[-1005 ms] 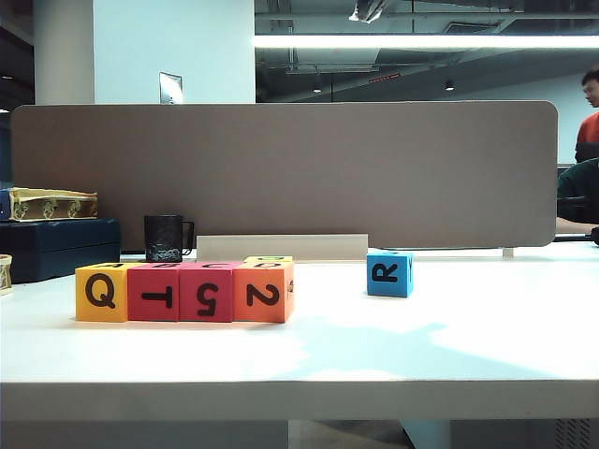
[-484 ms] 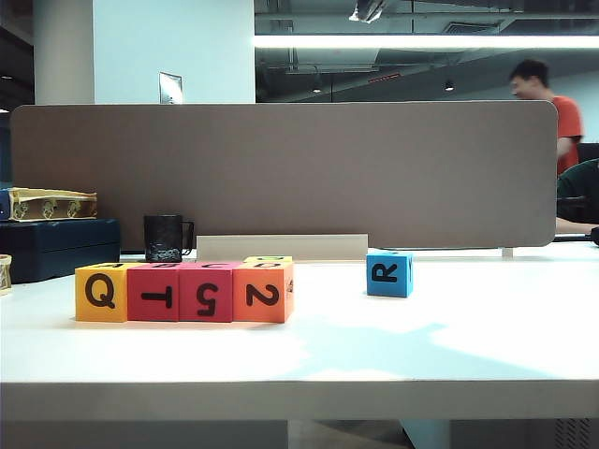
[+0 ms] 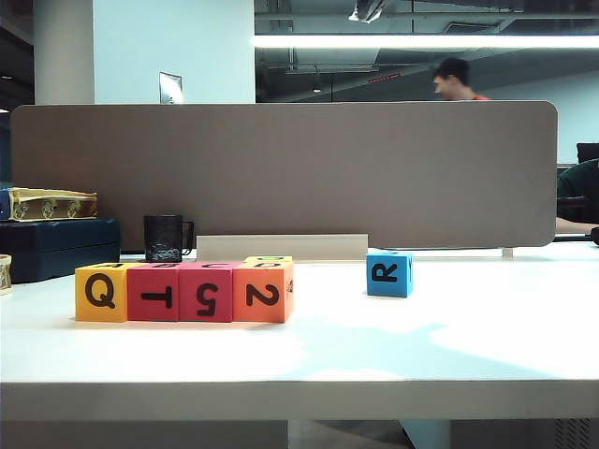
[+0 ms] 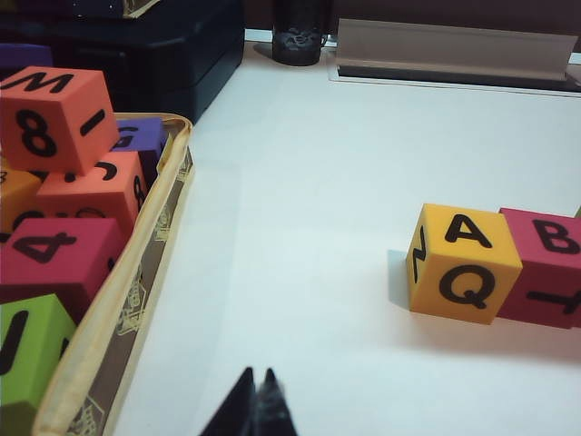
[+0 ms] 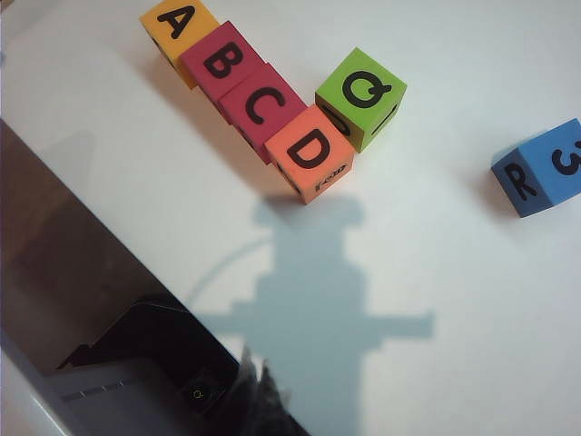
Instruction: Select the appropriate blocks from the scattered letter blocks on the table and arrange them in a row to spell out "ABCD".
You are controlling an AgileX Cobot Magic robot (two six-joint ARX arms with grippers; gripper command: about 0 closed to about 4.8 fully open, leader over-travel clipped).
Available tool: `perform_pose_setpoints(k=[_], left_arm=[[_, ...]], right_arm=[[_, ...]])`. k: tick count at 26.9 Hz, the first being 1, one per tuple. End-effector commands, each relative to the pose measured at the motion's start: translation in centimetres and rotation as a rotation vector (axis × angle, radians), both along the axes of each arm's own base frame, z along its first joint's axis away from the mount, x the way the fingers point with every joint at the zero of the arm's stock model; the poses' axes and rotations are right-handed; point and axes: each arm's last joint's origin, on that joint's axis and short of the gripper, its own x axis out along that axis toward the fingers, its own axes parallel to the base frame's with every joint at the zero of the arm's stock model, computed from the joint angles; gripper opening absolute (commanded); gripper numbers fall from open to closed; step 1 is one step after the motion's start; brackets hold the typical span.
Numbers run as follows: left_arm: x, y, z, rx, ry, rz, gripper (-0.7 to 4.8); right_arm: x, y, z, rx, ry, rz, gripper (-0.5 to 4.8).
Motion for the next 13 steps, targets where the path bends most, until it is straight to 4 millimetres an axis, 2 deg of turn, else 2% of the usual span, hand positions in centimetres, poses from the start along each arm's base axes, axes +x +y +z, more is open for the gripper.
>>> perform_pose_setpoints(k=[1,8,13], left_arm=[[-0.02,-0.03,-0.05,-0.003,0.007,-0.005,-0.05],[-0.02,-0.03,-0.05,-0.003,0.007,-0.005,-0.05],[-0.02,-0.03,-0.05,-0.003,0.007,-0.005,-0.05]], right_arm=[[-0.05,0.01,0.23,0.010,-0.011,0.004,0.00],[0.02,-0.05,0.24,0.008,-0.016,0.000,0.00],[0.38,-0.37,1.08,0.022,-0.131,-0.035,0.00]])
